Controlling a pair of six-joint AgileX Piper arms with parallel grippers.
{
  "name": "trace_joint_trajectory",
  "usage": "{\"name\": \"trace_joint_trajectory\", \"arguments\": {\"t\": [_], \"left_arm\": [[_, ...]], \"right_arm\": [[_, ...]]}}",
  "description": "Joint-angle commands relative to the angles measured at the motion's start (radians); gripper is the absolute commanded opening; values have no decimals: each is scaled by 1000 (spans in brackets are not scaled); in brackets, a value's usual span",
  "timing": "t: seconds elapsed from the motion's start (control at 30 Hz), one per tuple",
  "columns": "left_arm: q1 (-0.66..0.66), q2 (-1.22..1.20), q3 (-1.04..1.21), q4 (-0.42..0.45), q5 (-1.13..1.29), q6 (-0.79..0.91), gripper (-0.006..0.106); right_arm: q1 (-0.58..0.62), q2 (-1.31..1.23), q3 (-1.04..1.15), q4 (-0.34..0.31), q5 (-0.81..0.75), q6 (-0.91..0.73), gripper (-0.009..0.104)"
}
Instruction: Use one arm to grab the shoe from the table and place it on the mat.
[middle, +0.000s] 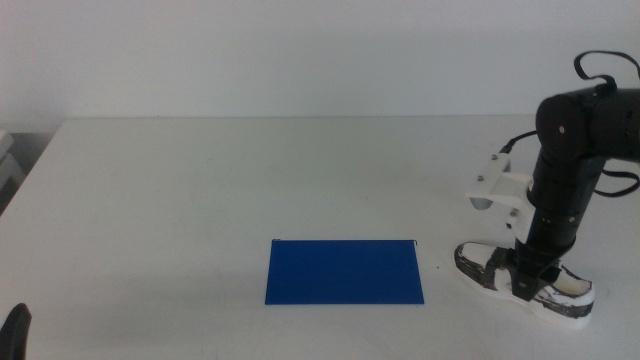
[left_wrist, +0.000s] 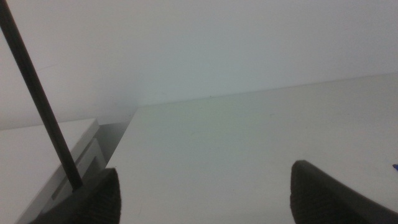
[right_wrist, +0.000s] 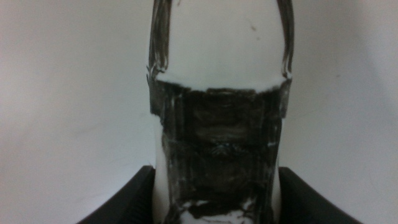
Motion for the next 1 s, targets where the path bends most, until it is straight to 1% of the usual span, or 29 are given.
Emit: {"name": "trace_joint_trajectory", "arguments": {"t": [0.0, 0.13, 0.2, 0.37, 0.5, 0.6, 0.77, 0.87, 0.97], "left_arm": [[-5, -7, 5, -9, -81, -6, 94], [-5, -7, 5, -9, -81, -6, 94], [-5, -7, 5, -9, -81, -6, 94], [-5, -7, 5, -9, -81, -6, 94], [-5, -7, 5, -9, -81, -6, 94], [-5, -7, 5, -9, -81, -6, 94], [-5, -7, 5, -9, -81, -6, 94], [-5, -7, 5, -9, -81, -6, 94], [-5, -7, 5, -9, -81, -6, 94]], "right_arm": [[21, -80, -56, -12, 45, 10, -4], [62, -109, -163, -31, 118, 74, -4], [85, -110, -217, -29, 148, 128, -4], [160, -97, -321, -29, 165, 243, -4], [232, -31, -434, -39, 228, 328, -4], [293, 29, -525, -48, 233, 382, -4], [380, 124, -650, -29, 234, 417, -4], [414, 158, -671, -6, 234, 417, -4], [429, 174, -671, -7, 234, 416, -4]]}}
